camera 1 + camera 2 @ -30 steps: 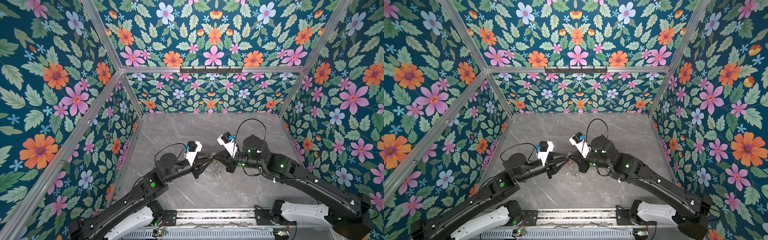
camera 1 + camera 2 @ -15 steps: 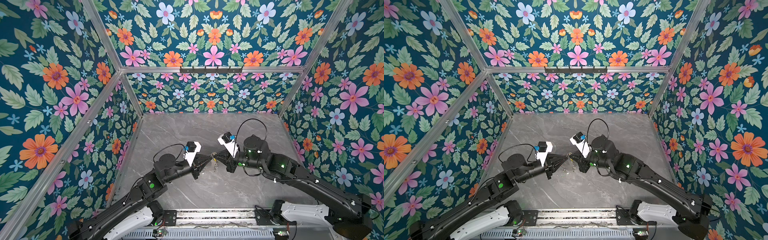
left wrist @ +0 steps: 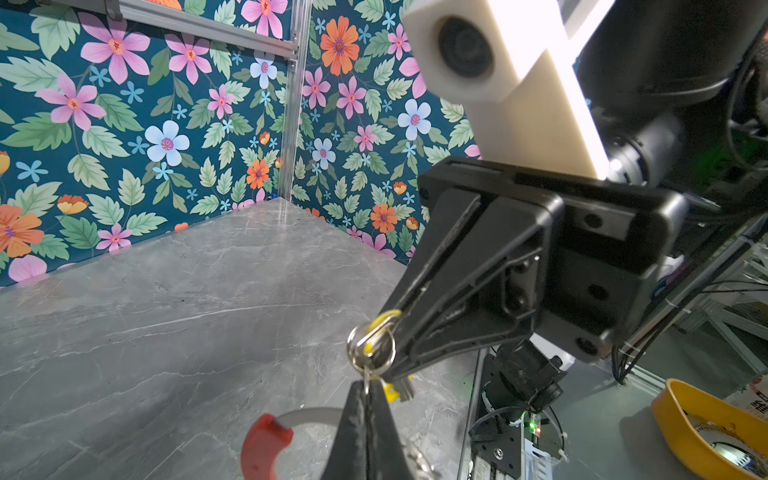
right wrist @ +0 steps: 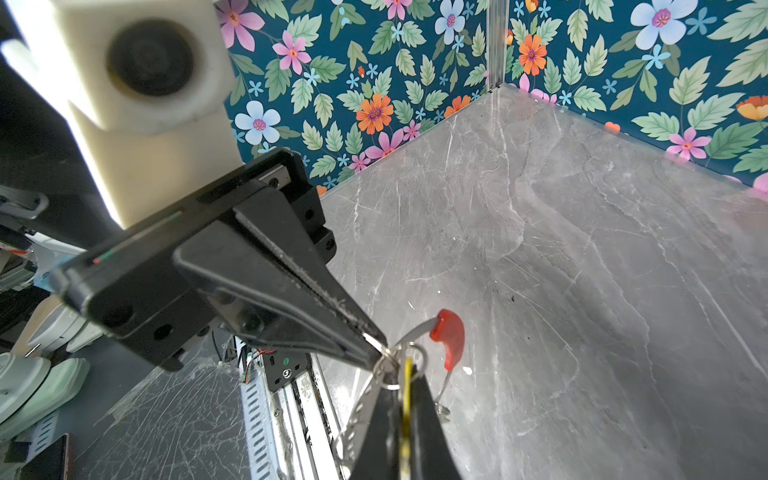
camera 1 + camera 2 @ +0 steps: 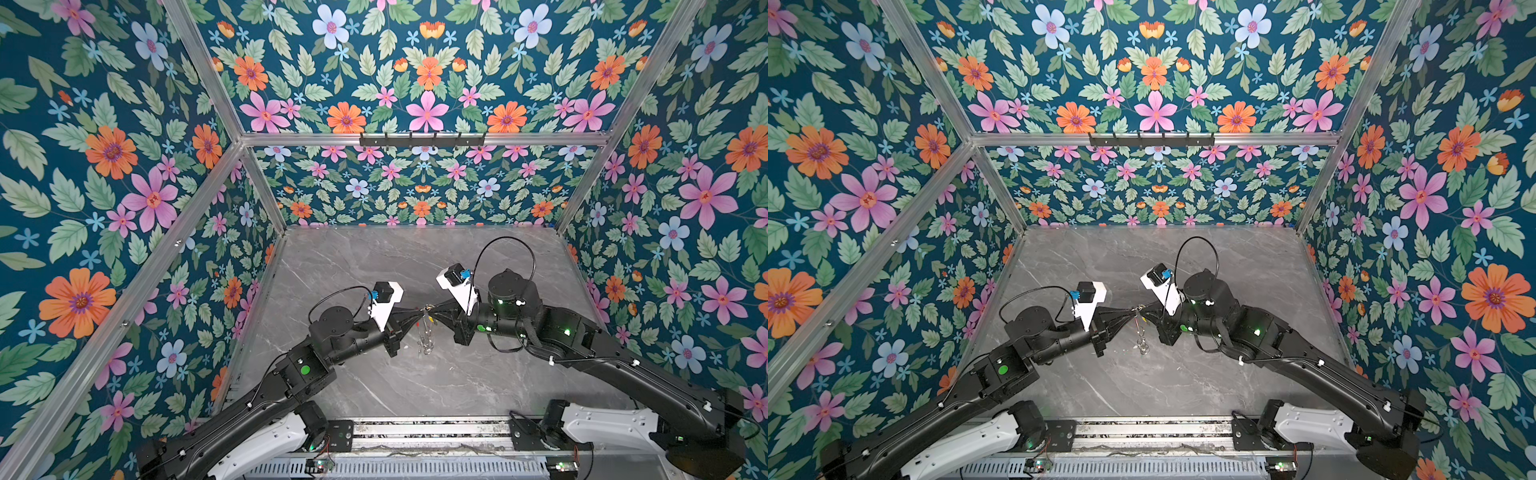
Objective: Remove the keys from the keyring
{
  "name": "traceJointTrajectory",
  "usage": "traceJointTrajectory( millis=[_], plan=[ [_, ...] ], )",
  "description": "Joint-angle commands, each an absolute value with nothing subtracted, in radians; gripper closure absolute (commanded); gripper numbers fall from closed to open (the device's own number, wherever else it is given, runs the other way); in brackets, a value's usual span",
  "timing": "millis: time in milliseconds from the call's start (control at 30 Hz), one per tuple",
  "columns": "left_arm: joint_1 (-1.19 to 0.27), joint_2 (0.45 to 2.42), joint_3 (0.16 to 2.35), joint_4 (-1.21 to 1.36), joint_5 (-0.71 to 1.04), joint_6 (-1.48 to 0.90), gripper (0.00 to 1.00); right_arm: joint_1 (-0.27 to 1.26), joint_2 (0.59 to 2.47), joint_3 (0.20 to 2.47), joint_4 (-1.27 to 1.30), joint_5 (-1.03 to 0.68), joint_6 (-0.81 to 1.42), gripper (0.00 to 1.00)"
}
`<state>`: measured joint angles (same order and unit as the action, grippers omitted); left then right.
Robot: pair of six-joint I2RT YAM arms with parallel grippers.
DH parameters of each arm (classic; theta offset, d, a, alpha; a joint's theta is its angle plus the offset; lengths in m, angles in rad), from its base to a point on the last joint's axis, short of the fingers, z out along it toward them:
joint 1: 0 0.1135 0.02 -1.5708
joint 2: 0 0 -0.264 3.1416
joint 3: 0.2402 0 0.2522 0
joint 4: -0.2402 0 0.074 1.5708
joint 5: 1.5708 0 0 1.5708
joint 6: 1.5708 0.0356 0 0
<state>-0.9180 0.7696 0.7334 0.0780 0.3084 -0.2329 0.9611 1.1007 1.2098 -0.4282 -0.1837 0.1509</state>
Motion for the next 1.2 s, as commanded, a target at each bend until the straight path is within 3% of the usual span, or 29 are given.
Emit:
traceJointTrajectory(
  millis=[0, 567, 1000, 1167],
  plan=[
    [-0.917, 0.764, 0.728, 0.106, 0.323, -0.221, 1.0, 0.964, 1.093, 1.216, -0.393, -0.203, 0.152, 1.0],
    [-0.918, 0.71, 0.695, 0.181, 0.337, -0.225, 1.0, 0.963, 1.042, 1.114, -0.34, -0.275, 0.155, 1.0],
    [-0.919, 0.691, 0.635, 0.375, 0.393, -0.236, 1.0, 0.963, 1.024, 1.078, -0.309, -0.375, 0.172, 1.0],
    [-0.919, 0.697, 0.647, 0.368, 0.425, -0.234, 1.0, 0.963, 0.998, 1.072, -0.352, -0.344, 0.17, 0.72]
  ],
)
